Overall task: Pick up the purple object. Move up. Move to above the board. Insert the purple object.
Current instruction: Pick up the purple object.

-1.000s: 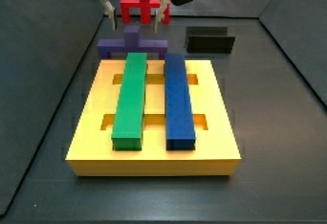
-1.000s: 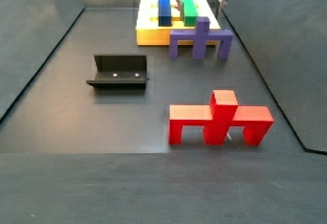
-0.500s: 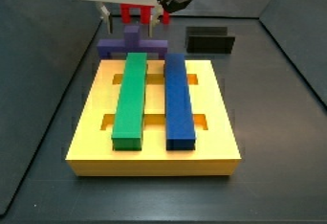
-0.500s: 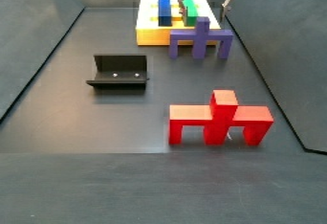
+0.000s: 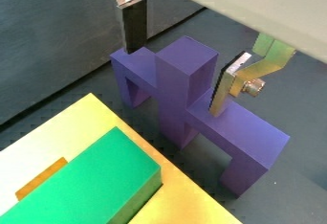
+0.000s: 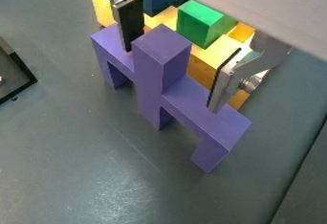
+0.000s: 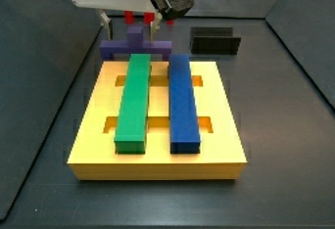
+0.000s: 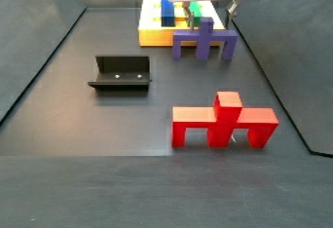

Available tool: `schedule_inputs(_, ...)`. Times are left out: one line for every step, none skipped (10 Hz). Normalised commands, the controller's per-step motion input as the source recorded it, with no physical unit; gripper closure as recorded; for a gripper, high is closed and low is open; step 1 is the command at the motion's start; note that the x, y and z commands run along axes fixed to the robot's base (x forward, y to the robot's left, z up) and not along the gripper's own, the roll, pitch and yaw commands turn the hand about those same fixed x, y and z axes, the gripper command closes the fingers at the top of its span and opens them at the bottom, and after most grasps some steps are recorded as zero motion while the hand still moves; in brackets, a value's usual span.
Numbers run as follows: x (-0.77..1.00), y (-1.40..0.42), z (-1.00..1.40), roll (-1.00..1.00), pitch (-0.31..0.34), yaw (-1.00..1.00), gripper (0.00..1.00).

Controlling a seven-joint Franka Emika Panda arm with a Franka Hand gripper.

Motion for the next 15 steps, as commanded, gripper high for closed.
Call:
schedule_inputs(0.00,-0.05,0.07,0.00,-0.039,0.00,0.00)
schedule_inputs(0.03,-0.05,0.00,0.00,-0.276,0.00,0.00)
schedule_inputs(0.00,-0.03,0.00,0.00,-0.339,0.00,0.00)
schedule_inputs(0.00,0.00,0.00,0.00,-0.244,0.00,0.00)
schedule_inputs(-0.01,0.00,0.01,0.00,-0.214,0.00,0.00)
schedule_inputs(0.00,0.00,0.04,0.00,-0.183,0.00,0.00)
schedule_inputs(0.00,0.00,0.09,0.04,-0.147,0.00,0.00)
schedule_inputs(0.00,0.00,0.02,0.17,-0.036,0.00,0.00)
schedule_inputs(0.00,0.00,0.00,0.21,-0.004,0.00,0.00)
schedule_inputs(0.00,0.00,-0.01,0.23,0.000,0.00,0.00)
schedule_inputs(0.00,0.00,0.00,0.27,0.000,0.00,0.00)
schedule_inputs(0.00,0.02,0.00,0.32,0.000,0.00,0.00)
schedule_inputs(0.00,0.04,0.00,0.37,0.000,0.00,0.00)
schedule_inputs(0.00,0.00,0.00,0.33,0.000,0.00,0.00)
schedule_inputs(0.00,0.06,0.00,0.33,0.000,0.00,0.00)
